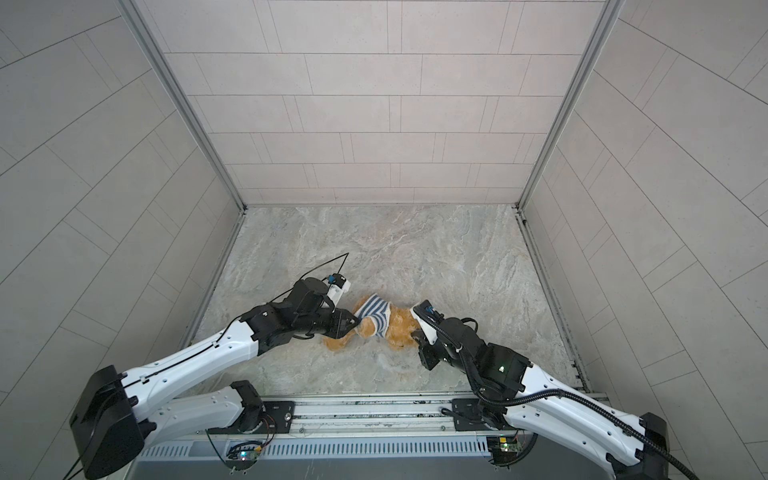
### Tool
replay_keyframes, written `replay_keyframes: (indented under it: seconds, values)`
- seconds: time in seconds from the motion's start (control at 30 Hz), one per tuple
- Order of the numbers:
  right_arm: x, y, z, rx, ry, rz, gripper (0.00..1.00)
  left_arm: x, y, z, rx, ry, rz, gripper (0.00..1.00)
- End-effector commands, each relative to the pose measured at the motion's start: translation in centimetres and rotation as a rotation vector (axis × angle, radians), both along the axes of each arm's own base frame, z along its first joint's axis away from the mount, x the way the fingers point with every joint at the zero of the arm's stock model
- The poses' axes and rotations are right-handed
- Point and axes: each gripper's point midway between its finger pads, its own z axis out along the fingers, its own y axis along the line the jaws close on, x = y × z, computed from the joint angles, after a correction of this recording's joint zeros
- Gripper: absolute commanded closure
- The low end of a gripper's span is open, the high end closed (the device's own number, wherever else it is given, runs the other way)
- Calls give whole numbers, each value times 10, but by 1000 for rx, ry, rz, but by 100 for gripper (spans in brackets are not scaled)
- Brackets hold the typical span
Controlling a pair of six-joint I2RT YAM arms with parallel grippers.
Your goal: Dress the teddy bear
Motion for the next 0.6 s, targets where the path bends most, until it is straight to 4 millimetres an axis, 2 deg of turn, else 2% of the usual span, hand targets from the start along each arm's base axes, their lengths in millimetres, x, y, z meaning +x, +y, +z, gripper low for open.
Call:
replay_keyframes:
  seconds: [0.0, 0.13, 0.3, 0.4, 0.57]
  values:
    - [3, 4, 21, 46, -35, -4, 100, -4, 12, 28, 2, -71, 1, 62]
    - [4, 5, 19, 39, -31, -3, 100, -19, 18, 46, -13, -90, -20, 56]
    - [6, 9, 17, 36, -27, 2, 100, -36, 0, 63, -57, -99, -81, 57]
    - [7, 12, 19, 34, -27, 8, 100, -34, -10, 65, -57, -102, -87, 59]
    - [7, 13, 20, 30, -25, 13, 100, -25, -19, 58, -36, -93, -87, 59]
